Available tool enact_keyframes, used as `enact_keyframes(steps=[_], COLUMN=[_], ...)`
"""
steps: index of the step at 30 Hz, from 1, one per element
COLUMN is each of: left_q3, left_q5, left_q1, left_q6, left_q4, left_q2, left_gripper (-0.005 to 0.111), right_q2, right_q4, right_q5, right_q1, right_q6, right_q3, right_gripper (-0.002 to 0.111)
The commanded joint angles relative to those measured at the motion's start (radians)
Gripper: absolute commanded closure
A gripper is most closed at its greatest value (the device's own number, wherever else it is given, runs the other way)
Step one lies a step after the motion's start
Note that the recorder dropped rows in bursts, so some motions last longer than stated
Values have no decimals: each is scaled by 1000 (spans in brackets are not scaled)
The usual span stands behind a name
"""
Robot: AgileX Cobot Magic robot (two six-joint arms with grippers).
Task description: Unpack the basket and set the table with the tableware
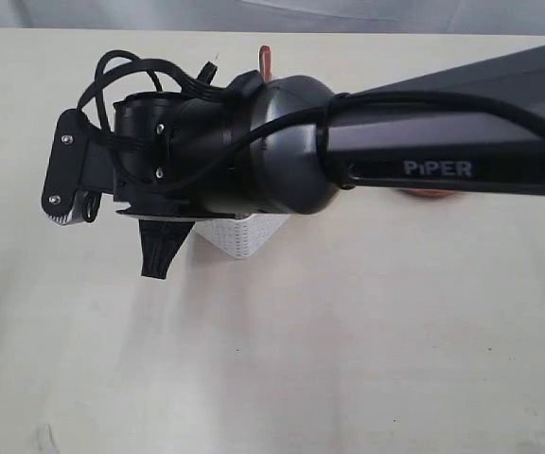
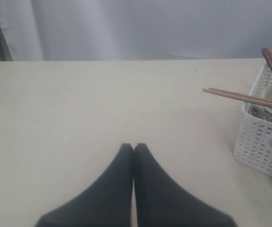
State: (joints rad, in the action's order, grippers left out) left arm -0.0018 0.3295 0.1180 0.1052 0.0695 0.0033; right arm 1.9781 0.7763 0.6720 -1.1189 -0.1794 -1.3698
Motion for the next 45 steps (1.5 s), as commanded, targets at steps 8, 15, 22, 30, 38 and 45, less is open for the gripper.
enact_keyframes(steps=[8, 15, 22, 30, 38, 45], left_q3=[2, 2, 2, 2, 2, 2], left_q5=[-5, -5, -5, -5, -5, -5], left_q1=[7, 7, 7, 7, 7, 7], left_q6=[-1, -1, -1, -1, -1, -1], left_q4=[4, 4, 4, 4, 4, 4], left_q2=[-3, -3, -3, -3, -3, -3], left_gripper=[107, 107, 107, 107, 107, 107], right_q2=[-117, -138, -86, 32, 81, 80], right_q4=[-87, -387, -434, -517, -437, -230], right_q5=[34, 9, 17, 157, 170, 176], right_q1=[77, 190, 209, 209, 209, 216], right_q6=[-134, 48, 101, 211, 188, 69], right_q3=[-1, -1, -54, -244, -263, -263], right_gripper=[107, 61, 63, 63, 63, 63])
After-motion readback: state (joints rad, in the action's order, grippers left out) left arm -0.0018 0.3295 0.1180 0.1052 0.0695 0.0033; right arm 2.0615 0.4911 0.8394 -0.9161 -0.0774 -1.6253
